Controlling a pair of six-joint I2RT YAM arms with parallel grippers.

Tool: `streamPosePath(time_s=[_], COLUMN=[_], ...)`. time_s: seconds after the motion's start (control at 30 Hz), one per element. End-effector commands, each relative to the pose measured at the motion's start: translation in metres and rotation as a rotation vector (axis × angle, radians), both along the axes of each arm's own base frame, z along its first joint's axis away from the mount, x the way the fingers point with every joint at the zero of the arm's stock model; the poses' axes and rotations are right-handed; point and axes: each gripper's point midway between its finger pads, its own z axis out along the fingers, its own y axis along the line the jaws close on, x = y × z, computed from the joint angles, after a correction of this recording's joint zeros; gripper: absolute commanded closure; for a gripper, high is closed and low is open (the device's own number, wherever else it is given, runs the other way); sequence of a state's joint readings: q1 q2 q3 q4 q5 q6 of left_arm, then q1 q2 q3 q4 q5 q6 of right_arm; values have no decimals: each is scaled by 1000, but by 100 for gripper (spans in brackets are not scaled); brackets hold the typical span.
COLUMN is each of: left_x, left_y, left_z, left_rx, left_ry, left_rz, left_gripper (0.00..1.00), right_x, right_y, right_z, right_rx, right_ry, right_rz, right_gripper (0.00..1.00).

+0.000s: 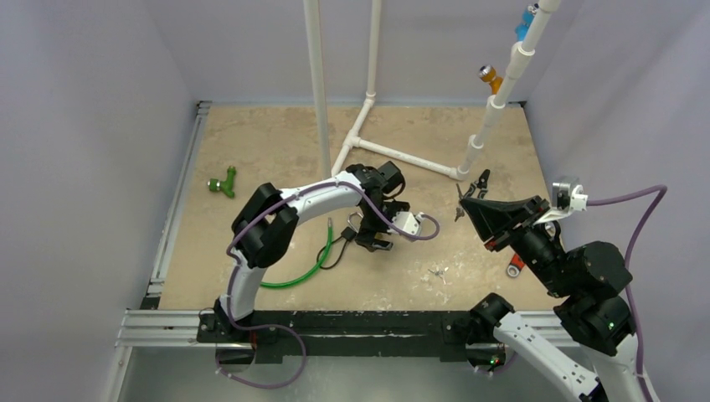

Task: Unlock with the key
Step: Move the lock to the center of the board.

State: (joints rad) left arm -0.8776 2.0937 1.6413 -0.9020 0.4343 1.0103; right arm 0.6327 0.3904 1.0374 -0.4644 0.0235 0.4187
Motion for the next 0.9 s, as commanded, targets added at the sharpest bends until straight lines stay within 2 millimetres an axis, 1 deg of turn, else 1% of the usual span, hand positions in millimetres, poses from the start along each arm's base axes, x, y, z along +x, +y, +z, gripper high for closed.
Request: streamPosePath(time_s=[0.0, 0.1, 0.17, 0.23, 0.27, 0.37, 0.57, 0.7, 0.87], left_x=[11, 21, 24, 26, 26, 28, 28, 24, 21], left_y=[3, 14, 22, 25, 25, 18, 4, 10, 16], left_z=[22, 10, 3, -1, -2, -2, -3, -14, -19], left_rx=[-54, -6, 19, 22, 22, 1, -25, -6, 6], left_ry=[-47, -78, -92, -114, -122, -143, -165, -187, -205], left_rz=[-53, -93, -131, -159, -170, -181, -159, -192, -216], left_gripper=[6, 5, 5, 5, 5, 5, 5, 7, 7], right_x=[0, 0, 0, 1, 1, 3, 3, 3, 4], right_y=[2, 2, 2, 3, 3, 4, 3, 3, 3], right_z=[4, 5, 6, 5, 5, 5, 7, 9, 11], right_rx=[-6, -6, -5, -11, -14, -18, -19, -21, -26], right_ry=[-13, -13, -15, -11, -9, -11, -18, -22, -28], right_rz=[11, 11, 11, 10, 11, 11, 8, 4, 2], right_gripper=[100, 100, 100, 100, 100, 100, 100, 100, 100])
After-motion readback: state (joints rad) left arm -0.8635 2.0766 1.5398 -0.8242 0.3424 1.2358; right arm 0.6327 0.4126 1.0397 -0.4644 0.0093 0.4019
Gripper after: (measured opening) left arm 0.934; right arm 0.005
